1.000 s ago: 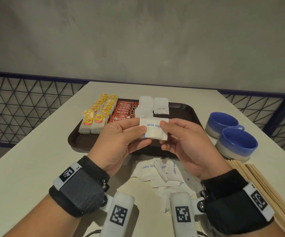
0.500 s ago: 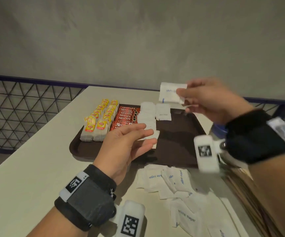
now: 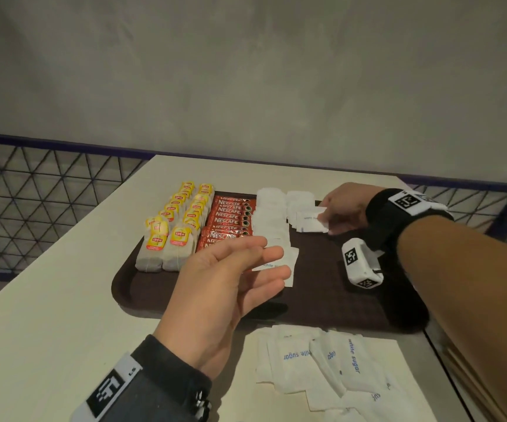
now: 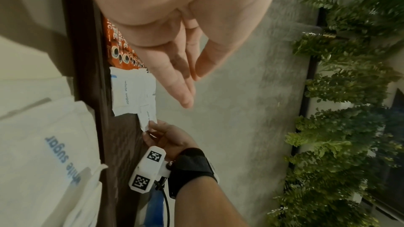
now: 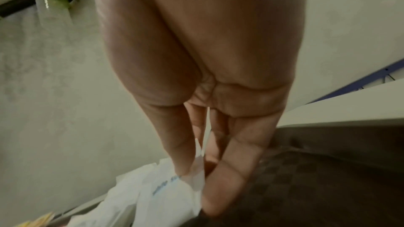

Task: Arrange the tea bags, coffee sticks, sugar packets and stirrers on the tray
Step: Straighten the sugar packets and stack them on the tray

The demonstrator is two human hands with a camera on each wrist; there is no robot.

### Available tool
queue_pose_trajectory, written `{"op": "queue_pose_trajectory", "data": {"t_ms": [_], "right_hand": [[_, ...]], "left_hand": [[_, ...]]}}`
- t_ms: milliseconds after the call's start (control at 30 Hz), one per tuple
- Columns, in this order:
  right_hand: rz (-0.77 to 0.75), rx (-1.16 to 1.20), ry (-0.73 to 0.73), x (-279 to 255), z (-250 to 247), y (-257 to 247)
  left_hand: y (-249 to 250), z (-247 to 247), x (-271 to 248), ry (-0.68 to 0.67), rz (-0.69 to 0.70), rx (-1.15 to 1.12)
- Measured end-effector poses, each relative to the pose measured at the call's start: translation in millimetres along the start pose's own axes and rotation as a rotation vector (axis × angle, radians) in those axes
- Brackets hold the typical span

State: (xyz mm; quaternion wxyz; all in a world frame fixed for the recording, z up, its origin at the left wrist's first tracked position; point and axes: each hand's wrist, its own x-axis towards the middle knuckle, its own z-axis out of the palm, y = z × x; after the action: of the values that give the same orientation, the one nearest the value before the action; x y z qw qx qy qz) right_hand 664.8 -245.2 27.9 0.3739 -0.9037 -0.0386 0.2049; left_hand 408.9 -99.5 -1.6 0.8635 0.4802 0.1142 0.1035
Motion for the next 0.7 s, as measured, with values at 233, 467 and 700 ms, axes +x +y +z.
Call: {"op": "queue_pose_trajectory", "data": {"t_ms": [233, 467, 700], "right_hand": [[-0.026, -0.245, 0.012, 7.3, 10.6, -9.4], [-0.092, -0.417, 0.024, 2.5, 20.4, -16.8], [-0.14, -0.542, 0.089, 2.2, 26.4, -23.8]], "left_hand": [[-4.3, 2.2, 1.2, 0.017, -0.005, -0.03], [-5.4, 6.3, -0.6, 0.029, -0.001, -0.042], [-3.0, 7.3, -0.8, 0.054, 0.013, -0.039]]}}
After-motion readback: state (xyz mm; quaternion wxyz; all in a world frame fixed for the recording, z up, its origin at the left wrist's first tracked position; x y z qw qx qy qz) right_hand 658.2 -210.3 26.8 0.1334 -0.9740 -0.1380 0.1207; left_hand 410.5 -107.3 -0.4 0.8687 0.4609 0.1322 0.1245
